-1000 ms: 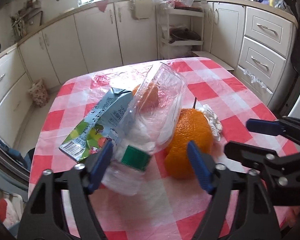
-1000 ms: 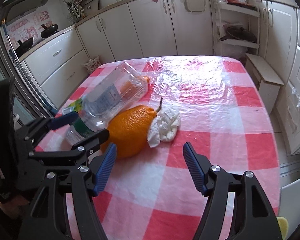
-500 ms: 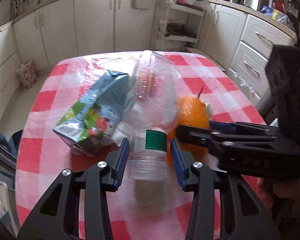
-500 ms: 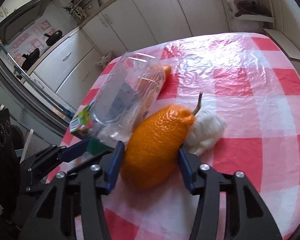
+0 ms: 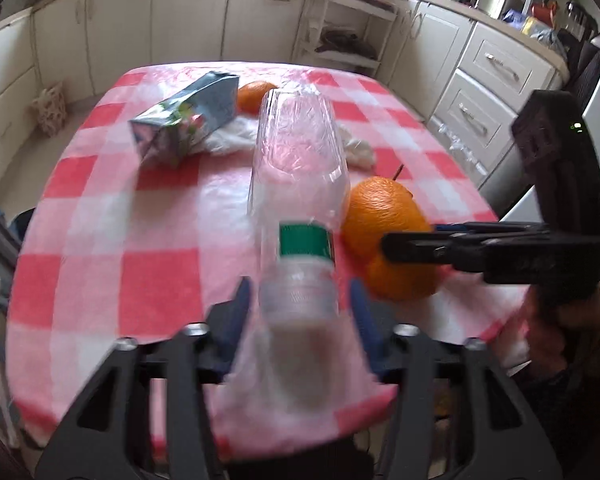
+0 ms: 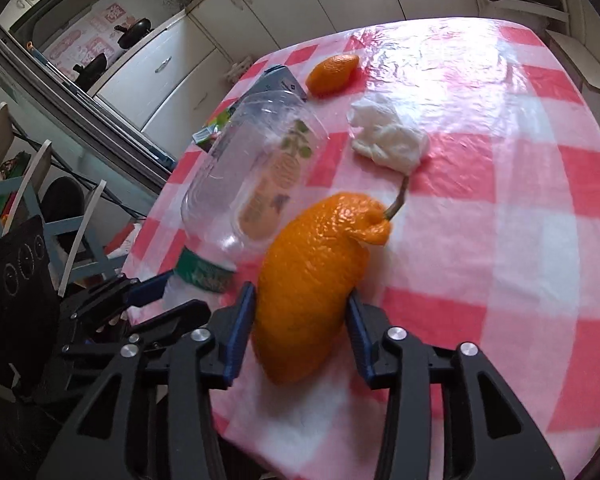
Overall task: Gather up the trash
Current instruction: 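Grasp the clear plastic bottle with the left tool while the right tool grasps the orange peel, then carry the bottle and peel to the yellow bucket and open both tools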
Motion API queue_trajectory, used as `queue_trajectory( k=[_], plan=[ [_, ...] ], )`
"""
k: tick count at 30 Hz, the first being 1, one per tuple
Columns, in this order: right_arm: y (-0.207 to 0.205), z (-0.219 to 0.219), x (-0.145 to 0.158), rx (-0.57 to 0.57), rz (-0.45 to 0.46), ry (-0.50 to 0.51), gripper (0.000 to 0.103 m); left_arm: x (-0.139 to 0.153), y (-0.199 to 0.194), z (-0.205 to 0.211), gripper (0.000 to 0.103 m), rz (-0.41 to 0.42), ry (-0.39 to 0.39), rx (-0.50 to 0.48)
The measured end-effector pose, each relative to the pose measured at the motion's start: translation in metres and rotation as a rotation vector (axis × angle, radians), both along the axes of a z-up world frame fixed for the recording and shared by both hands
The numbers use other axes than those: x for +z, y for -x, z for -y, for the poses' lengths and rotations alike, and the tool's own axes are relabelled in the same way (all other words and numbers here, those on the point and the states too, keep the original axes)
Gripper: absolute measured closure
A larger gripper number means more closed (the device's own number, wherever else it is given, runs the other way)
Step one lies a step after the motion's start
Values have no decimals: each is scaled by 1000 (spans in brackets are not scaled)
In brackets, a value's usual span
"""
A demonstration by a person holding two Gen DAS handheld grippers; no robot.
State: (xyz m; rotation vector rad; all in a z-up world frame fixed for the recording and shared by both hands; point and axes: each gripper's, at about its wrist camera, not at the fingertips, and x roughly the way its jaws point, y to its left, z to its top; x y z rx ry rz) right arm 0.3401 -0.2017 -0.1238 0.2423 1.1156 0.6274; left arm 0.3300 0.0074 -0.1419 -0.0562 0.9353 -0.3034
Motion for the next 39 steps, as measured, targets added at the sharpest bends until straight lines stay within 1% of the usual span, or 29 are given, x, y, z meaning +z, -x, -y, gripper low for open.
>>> queue_trajectory(
  k=[2,6,9,12,13,14,15,16,18,20,23,28,32,39],
  plan=[
    [4,4,0,-10,0,-4,59,6,4,-1,32,30,-34,23],
    [7,9,0,-39,22,-2,59,22,-5,10,20,94,-103,65],
    [9,9,0,-46,38,-3,61,25,-19,26,19,131,-163,73],
    [12,8,1,-41,55,9,63,22,-35,37,19,138,-192,78],
    [13,8,2,-39,63,14,64,20,-38,37,19,134,-189,86],
    [15,9,3,-37,71,19,65,18,-42,37,28,125,-174,93],
    [16,9,3,-36,77,24,65,15,-47,34,48,101,-147,103],
    [17,9,5,-35,87,32,66,14,-50,32,48,83,-129,113],
    [19,10,7,-33,101,40,67,13,-50,27,48,75,-84,137],
    [22,14,9,-32,115,53,68,13,-46,25,48,77,-63,152],
    [27,21,11,-42,130,60,68,19,-34,19,48,88,-12,165],
    [38,40,14,-70,147,64,68,31,-10,17,48,104,46,161],
    [51,54,18,-93,170,76,68,35,8,27,48,101,73,129],
    [83,80,23,-155,201,99,69,38,42,72,48,94,109,21]
  ],
)
